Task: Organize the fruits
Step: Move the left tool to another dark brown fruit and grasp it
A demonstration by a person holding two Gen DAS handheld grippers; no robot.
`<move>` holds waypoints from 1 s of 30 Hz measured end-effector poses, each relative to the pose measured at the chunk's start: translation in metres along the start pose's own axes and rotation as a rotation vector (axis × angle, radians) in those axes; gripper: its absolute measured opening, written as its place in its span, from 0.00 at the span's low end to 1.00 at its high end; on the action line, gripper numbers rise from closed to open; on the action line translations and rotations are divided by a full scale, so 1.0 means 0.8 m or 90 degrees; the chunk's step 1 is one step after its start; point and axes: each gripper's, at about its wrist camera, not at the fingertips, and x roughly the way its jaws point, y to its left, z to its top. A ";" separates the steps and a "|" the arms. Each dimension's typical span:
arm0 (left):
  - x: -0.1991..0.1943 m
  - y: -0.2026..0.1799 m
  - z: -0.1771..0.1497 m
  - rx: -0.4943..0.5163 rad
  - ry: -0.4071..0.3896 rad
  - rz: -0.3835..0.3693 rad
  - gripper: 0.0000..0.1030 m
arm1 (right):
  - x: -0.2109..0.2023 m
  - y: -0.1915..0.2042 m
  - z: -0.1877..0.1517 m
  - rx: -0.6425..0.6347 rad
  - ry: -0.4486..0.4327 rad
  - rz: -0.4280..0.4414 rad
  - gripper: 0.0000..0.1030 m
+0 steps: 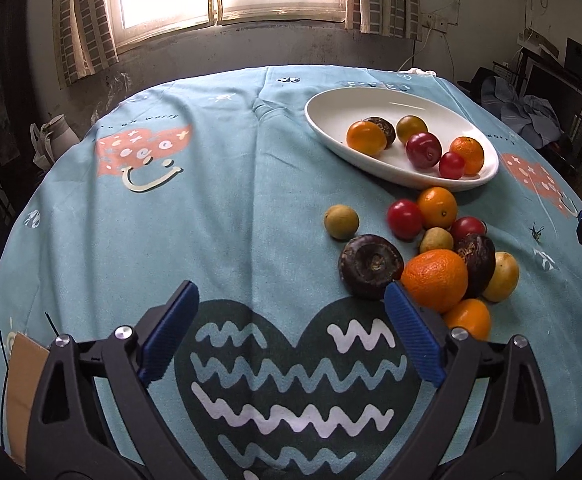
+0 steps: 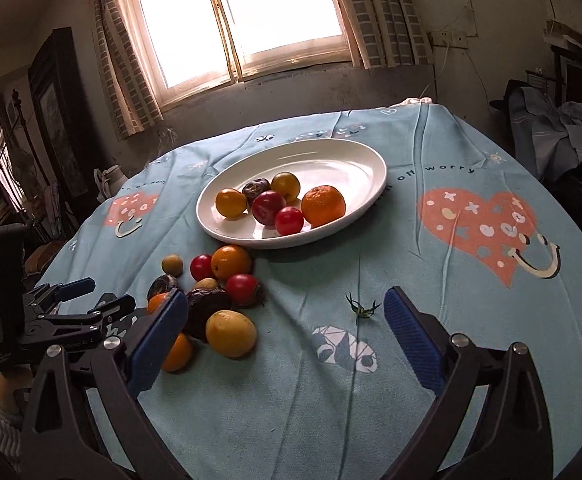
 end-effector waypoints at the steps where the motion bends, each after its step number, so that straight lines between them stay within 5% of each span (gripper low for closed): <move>1: 0.002 0.000 0.000 -0.001 0.006 0.000 0.93 | 0.003 -0.004 0.000 0.013 0.009 0.001 0.96; 9: 0.030 -0.006 0.005 0.020 0.030 0.018 0.94 | 0.007 -0.019 -0.003 0.074 0.038 0.035 0.96; 23: 0.058 -0.037 0.040 0.059 0.018 -0.050 0.93 | 0.014 -0.019 -0.003 0.086 0.054 0.031 0.96; 28: 0.076 -0.047 0.033 0.096 0.079 -0.103 0.90 | 0.015 -0.023 -0.003 0.093 0.058 0.028 0.96; 30: 0.072 -0.036 0.033 0.095 0.065 -0.078 0.89 | 0.015 -0.022 -0.003 0.093 0.057 0.028 0.96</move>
